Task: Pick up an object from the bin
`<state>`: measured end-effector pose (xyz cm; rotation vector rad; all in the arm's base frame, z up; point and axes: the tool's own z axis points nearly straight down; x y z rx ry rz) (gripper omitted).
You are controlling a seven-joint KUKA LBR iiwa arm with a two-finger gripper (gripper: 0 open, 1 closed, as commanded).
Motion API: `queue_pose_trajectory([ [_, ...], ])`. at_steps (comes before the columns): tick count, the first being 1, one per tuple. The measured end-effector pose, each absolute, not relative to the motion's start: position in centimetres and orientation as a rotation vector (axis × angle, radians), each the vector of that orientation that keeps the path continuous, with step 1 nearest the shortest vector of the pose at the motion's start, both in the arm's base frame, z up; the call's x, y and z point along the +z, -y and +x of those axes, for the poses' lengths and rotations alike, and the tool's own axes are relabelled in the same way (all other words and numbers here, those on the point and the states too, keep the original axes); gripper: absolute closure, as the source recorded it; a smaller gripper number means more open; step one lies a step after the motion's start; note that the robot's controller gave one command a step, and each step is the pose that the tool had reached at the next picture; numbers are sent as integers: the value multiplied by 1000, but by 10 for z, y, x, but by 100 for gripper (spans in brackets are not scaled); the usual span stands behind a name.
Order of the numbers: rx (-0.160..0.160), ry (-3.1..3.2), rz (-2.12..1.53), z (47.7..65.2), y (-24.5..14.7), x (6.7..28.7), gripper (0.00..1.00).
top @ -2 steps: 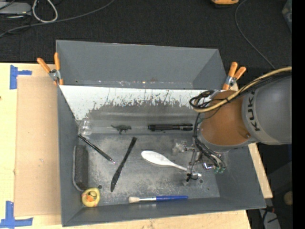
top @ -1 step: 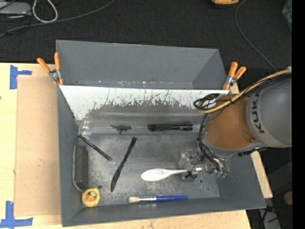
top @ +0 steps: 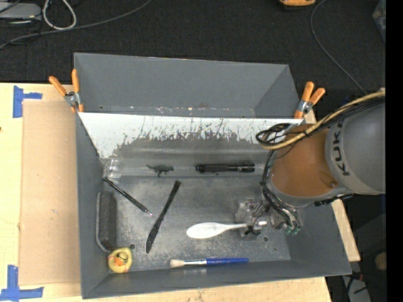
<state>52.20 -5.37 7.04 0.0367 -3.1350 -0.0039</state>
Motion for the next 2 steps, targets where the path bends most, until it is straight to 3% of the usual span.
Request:
queue_pose_trajectory([
  [1,-5,3134,40,521,53,78,100],
  [2,-7,3123,43,518,53,99,100],
])
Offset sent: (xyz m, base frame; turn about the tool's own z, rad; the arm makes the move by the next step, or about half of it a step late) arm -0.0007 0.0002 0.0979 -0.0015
